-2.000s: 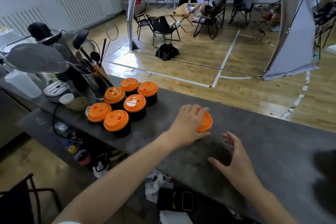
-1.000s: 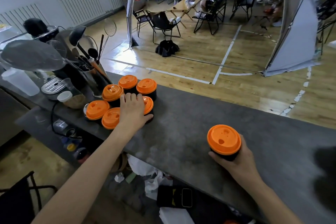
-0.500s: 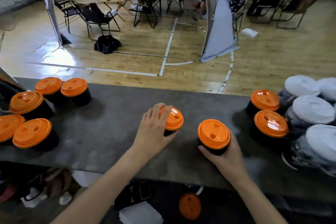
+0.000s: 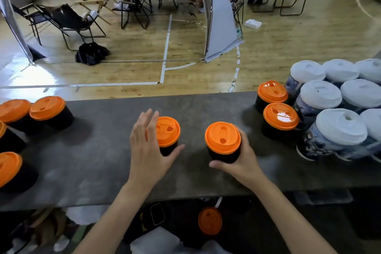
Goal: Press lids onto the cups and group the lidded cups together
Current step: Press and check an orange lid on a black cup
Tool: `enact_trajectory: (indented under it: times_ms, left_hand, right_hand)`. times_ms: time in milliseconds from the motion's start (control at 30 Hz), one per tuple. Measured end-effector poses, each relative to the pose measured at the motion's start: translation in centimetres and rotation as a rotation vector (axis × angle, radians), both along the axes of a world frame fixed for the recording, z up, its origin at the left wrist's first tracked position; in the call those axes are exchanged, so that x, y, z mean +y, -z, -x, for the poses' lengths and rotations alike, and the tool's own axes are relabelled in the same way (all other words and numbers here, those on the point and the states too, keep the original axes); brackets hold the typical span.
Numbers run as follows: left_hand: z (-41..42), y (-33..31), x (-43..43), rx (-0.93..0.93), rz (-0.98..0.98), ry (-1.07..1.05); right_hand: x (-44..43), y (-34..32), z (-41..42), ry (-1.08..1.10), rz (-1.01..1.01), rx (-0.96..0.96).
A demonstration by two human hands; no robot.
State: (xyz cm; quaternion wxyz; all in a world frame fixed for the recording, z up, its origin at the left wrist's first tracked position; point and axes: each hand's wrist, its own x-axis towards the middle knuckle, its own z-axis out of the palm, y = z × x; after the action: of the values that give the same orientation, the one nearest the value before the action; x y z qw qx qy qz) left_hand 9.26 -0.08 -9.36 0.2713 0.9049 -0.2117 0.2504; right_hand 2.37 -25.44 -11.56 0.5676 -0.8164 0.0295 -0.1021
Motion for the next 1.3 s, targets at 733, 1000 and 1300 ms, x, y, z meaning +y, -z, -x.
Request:
enact_trajectory:
  times_ms: [733,1000,1300]
  left_hand:
    - [-0.4,3.8,-11.3,0.585,0.472,0.439]
    - [-0.2,3.2,-11.2,0.577,0.492,0.437]
    - [-0.6,3.5,-11.2,0.626,0.489,0.420]
  right_hand:
    - [0.2,-0.5,-0.7,0.227,-0.270,0.068]
    - [1.1,-1.5,-2.8,0.389,-0.312,0.086]
    - [0.3,-2.7,-2.3,0.343,-0.198,0.114]
